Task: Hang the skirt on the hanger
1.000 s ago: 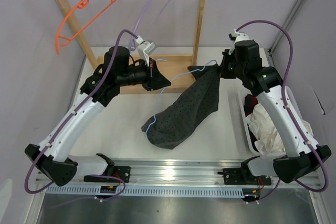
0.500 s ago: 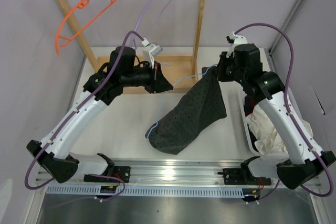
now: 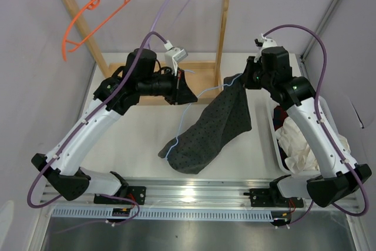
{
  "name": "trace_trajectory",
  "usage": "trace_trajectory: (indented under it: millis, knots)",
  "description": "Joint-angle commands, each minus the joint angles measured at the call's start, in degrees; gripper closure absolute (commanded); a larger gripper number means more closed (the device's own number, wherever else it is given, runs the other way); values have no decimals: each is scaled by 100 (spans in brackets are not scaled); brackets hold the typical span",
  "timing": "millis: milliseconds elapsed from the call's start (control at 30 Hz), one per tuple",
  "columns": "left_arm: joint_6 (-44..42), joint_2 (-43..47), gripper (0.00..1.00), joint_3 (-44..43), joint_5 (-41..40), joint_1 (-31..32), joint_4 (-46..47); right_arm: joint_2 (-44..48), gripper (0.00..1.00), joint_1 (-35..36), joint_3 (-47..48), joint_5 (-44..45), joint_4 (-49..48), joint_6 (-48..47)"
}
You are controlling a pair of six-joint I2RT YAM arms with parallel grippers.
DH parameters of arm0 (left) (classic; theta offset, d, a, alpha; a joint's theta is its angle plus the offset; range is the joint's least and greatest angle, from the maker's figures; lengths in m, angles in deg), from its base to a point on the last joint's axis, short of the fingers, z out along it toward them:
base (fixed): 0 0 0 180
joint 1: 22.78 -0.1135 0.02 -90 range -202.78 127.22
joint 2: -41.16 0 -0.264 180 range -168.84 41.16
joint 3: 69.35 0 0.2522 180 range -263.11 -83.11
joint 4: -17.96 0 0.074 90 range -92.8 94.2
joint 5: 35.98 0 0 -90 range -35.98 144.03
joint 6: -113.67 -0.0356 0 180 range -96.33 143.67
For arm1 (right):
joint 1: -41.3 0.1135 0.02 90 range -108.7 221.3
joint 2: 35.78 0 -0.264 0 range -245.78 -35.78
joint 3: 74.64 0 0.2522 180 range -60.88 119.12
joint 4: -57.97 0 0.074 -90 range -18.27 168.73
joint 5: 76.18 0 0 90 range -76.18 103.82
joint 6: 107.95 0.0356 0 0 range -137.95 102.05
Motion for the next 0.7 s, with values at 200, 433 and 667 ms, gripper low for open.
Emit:
trace_trajectory:
  millis: [200, 433, 667]
  knots:
    - [-22, -61, 100, -1076, 24, 74, -327, 163, 51, -30, 33, 354, -295, -54]
    - [39, -386, 100, -1920, -494, -84, -881, 295, 53, -13, 42, 311, -241, -63]
    - [101, -369, 100, -1955, -293, -216, -854, 629, 51, 49, -389, -173, -567, 86]
